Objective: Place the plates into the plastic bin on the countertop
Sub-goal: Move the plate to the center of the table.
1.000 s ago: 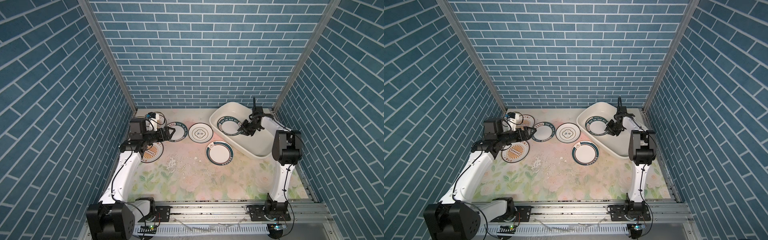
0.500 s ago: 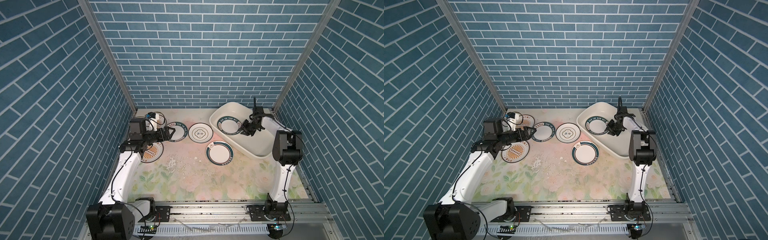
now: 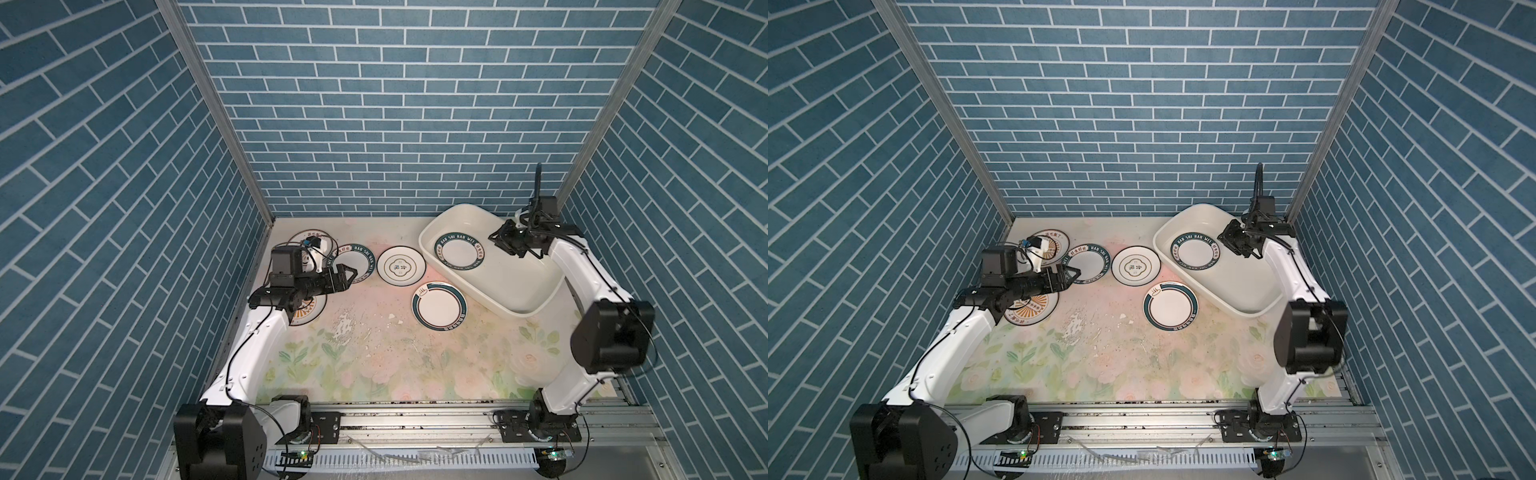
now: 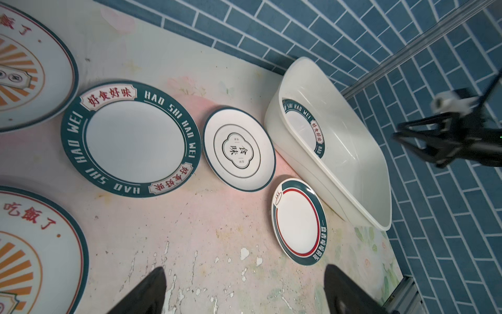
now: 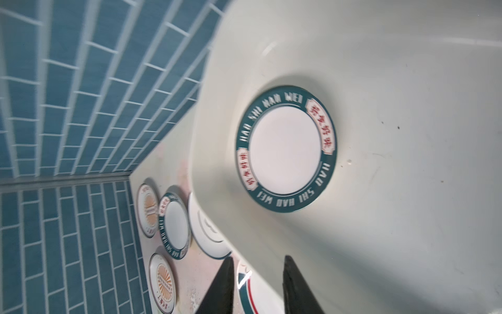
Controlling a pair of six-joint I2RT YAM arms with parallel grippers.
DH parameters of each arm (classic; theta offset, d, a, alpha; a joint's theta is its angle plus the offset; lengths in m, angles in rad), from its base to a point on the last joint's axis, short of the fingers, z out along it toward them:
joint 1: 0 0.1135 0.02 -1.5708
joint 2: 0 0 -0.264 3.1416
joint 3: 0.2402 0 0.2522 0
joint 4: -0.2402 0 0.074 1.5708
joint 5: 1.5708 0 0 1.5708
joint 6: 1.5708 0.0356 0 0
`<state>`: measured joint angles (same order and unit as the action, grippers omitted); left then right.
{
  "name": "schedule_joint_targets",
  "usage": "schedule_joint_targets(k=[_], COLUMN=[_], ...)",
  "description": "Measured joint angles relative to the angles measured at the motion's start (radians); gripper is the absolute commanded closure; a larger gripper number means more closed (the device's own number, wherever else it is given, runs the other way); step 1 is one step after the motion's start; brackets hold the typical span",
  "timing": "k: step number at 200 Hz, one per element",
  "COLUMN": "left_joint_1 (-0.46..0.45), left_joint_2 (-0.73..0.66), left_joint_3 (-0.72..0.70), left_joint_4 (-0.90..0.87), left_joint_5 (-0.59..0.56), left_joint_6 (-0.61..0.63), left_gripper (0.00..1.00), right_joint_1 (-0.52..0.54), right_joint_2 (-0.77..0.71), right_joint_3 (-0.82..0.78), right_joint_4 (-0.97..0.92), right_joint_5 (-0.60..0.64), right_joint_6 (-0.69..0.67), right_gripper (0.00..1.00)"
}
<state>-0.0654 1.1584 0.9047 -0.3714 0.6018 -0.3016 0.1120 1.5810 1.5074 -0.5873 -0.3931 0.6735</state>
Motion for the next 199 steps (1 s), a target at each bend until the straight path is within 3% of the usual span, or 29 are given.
schedule_joint_targets(k=[50, 99, 149, 199], left_joint_1=[-0.083, -0.163, -0.195, -0.215], left_joint_2=[0.109, 0.209, 0.314, 0.339], left_joint_3=[-0.001, 0.069, 0.106, 0.111], left_joint_4=[-0.005, -0.005, 0.037, 0.072], left_joint_5=[-0.009, -0.012, -0.018, -0.031], left_joint_6=[0.003, 0.049, 0.051, 0.044], left_gripper=[0.09, 0.09, 0.09, 0.09], right_joint_1=[0.193, 0.336, 0.375, 0.417], right_joint_2=[-0.549, -0.751, -0.804, -0.607], right_joint_3=[-0.388, -0.753, -1.011, -1.064], right_joint_4=[0.009, -0.009, 0.061, 0.227], right_joint_5=[-0.015, -0.031, 0.061, 0.206], right_joint_6=[-0.020, 0.083, 0.188, 0.206], right_gripper=[0.69, 0.68, 0.63, 0.63])
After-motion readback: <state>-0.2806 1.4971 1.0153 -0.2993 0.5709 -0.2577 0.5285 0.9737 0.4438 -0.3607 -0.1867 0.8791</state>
